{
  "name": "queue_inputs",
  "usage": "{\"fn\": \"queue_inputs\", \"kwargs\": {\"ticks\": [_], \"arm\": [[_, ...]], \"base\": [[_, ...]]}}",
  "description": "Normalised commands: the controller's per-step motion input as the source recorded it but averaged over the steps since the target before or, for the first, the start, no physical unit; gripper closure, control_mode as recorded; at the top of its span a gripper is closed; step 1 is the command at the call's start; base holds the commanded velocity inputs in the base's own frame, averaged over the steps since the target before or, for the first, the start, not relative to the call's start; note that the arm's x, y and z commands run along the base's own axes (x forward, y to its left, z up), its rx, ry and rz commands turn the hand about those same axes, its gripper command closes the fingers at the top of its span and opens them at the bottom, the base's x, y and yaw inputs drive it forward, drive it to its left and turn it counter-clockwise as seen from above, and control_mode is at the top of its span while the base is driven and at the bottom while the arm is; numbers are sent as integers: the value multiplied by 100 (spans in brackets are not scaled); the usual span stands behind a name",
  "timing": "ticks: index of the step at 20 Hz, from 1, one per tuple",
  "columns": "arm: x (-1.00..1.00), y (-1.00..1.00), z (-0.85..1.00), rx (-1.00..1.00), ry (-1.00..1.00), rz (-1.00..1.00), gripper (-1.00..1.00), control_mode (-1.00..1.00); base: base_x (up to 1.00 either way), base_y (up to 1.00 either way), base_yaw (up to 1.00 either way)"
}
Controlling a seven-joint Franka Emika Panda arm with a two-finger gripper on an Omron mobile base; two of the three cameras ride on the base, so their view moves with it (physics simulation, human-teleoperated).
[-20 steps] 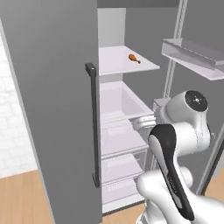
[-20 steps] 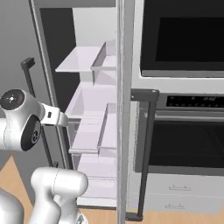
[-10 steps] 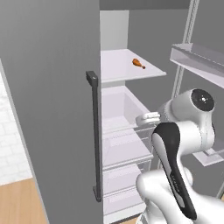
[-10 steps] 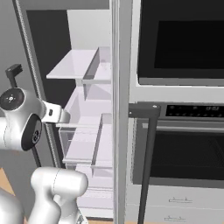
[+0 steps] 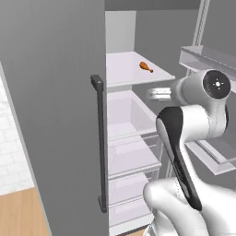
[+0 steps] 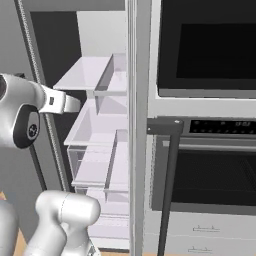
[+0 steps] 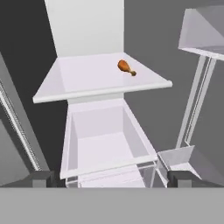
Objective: Place one garlic and one chicken drumstick in each tupperware on the nearby counter, to pack two identical lunches.
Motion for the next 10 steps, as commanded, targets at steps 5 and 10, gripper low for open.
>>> {"fn": "queue_inputs", "kwargs": {"ticks": [5, 10], "arm": [[72, -13, 72, 2, 4, 0, -100, -100], [25, 0, -6, -5, 4, 1, -100, -100]], "base": [[0, 0, 0], [0, 0, 0]]}}
